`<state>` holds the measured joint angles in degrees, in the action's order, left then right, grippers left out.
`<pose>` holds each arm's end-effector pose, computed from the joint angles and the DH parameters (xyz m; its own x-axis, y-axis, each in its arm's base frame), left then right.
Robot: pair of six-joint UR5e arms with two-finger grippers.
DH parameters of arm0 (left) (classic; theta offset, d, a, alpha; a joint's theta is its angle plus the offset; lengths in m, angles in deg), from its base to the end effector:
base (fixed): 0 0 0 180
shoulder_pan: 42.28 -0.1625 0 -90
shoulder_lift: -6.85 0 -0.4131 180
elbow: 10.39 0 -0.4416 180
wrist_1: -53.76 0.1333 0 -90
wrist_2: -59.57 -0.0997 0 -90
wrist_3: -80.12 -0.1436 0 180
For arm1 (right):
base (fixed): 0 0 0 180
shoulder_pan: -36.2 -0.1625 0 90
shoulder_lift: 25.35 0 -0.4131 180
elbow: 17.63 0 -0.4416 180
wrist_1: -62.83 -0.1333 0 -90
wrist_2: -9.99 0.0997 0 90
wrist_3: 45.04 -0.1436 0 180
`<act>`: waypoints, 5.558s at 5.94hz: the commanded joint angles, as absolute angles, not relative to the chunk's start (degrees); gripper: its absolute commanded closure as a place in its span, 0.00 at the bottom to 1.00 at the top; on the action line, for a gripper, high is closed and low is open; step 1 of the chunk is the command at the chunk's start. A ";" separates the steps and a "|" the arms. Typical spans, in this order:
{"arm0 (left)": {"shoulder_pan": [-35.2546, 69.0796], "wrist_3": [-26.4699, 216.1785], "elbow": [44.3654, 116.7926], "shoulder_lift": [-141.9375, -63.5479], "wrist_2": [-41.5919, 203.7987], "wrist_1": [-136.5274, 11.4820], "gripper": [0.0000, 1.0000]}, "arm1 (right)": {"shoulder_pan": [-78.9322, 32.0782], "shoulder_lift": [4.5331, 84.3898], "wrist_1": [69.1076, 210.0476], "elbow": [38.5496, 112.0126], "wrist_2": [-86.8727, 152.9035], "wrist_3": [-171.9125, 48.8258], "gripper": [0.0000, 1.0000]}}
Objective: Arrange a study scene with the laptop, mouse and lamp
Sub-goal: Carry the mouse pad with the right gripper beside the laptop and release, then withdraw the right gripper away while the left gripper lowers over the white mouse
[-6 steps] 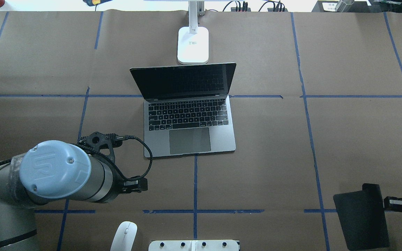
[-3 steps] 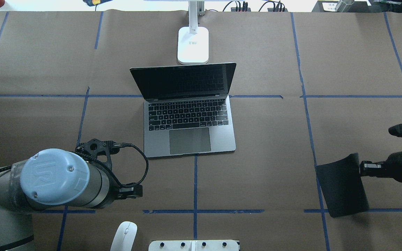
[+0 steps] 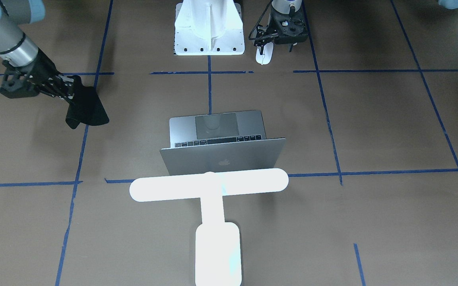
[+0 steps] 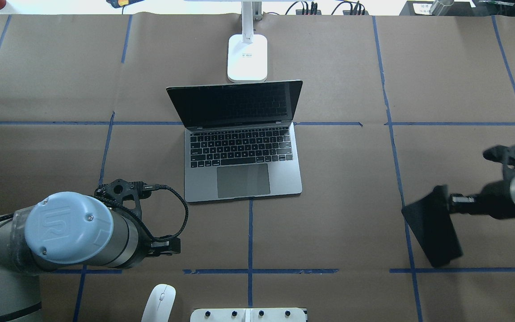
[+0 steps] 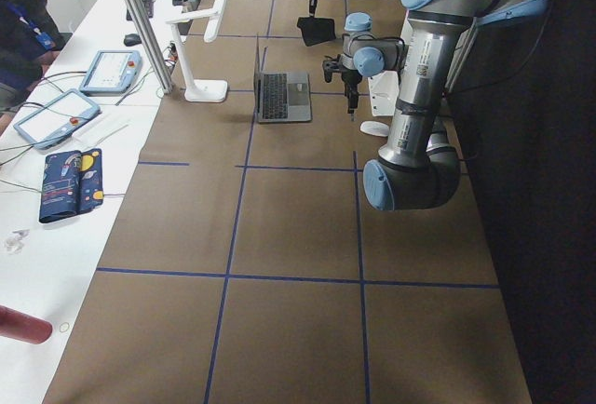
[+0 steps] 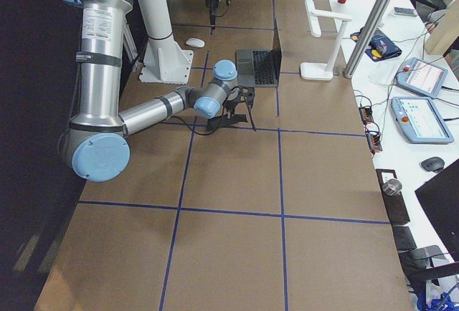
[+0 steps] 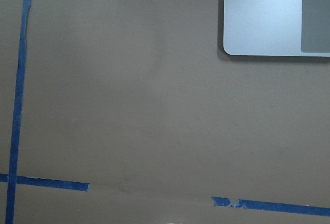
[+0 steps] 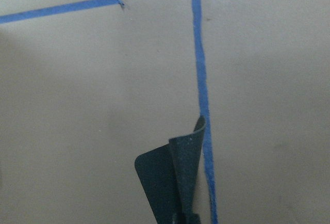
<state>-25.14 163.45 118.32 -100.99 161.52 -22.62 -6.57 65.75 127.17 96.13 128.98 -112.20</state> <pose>0.4842 -0.2577 0.2222 0.7128 -0.1009 -0.6941 0.0712 0.9949 -0.0715 -0.3676 -0.4268 0.4145 0.5773 0.0715 0.8134 -0.1130 0.9936 -0.0071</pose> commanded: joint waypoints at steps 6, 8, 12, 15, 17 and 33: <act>-25.14 163.44 118.63 -100.90 161.61 -22.62 0.00 | -6.25 42.07 141.84 82.06 128.82 -103.67 1.00; -25.14 163.44 118.72 -100.90 161.52 -22.53 0.00 | -6.16 41.72 141.67 79.68 128.65 -103.58 1.00; -25.14 163.27 118.37 -100.64 161.44 -22.45 0.00 | -7.73 38.99 141.93 76.24 129.61 -104.46 0.04; -29.16 158.10 117.76 -97.84 161.26 -23.66 0.00 | -14.39 39.69 142.98 76.42 136.97 -104.28 0.00; -34.52 158.34 115.14 -95.90 156.98 -31.53 0.00 | -18.09 39.78 147.37 77.64 137.87 -102.71 0.00; -30.36 154.42 116.52 -99.20 157.57 -28.53 0.99 | -29.18 46.24 163.29 84.83 136.64 -70.48 0.00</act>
